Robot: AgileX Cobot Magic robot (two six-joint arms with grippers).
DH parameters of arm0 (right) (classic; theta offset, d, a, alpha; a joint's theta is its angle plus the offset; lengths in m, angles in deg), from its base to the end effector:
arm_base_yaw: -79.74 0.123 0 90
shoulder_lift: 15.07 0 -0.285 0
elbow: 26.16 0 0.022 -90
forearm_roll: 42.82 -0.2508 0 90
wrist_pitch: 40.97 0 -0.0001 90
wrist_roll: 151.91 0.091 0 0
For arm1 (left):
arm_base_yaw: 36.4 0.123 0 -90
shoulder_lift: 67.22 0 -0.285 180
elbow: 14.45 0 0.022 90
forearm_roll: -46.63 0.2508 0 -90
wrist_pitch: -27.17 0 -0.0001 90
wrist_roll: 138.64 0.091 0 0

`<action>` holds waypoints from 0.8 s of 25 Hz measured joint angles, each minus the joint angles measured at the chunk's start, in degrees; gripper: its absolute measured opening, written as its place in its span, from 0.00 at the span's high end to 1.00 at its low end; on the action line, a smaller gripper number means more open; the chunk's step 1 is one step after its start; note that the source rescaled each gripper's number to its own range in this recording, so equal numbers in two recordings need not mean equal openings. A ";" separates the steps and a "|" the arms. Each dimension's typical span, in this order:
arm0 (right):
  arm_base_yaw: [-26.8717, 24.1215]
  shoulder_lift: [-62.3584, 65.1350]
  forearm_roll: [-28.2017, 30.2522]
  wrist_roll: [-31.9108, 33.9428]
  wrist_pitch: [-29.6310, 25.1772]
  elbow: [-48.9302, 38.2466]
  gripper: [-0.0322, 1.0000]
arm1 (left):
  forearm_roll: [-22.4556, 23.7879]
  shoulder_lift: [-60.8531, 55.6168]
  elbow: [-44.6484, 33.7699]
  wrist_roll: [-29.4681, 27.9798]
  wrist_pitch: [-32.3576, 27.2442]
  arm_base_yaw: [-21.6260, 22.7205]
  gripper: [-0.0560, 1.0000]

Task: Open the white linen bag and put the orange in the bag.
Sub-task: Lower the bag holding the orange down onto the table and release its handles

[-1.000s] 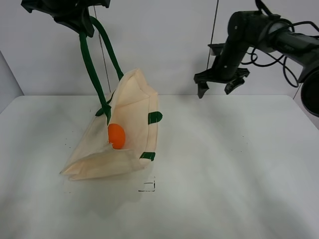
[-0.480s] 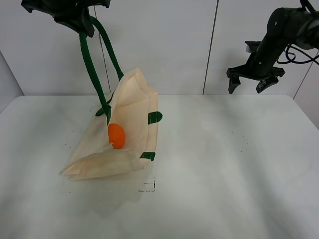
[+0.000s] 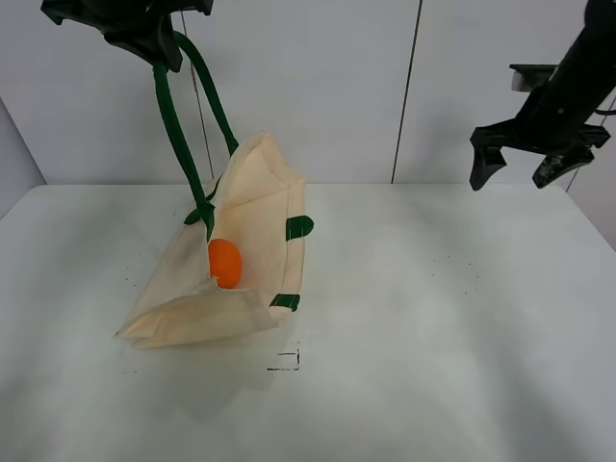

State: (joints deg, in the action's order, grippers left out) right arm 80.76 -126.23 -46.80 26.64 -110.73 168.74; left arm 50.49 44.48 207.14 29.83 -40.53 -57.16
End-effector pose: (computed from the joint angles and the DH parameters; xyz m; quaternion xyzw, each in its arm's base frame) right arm 0.3763 0.0126 0.2952 -0.0134 0.9919 0.0333 0.1217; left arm 0.3711 -0.1346 0.4265 0.0757 0.9294 -0.0677 0.3549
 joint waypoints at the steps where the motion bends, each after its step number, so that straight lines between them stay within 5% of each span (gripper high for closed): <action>1: 0.00 3.68 0.00 0.00 0.00 -3.87 0.00 | 0.00 0.00 0.00 0.00 0.00 0.00 0.95; 13: 0.00 49.07 0.00 -0.53 -0.21 -44.19 0.00 | 0.00 0.00 0.00 0.00 0.00 0.00 0.95; 20: 0.00 78.43 0.00 -1.95 7.11 -60.55 0.00 | 0.00 0.00 0.00 0.00 0.00 0.00 0.95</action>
State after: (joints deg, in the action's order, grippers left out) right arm 80.76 -47.80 -46.80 24.69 -103.62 108.19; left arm 50.49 44.48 207.14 29.83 -40.53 -57.16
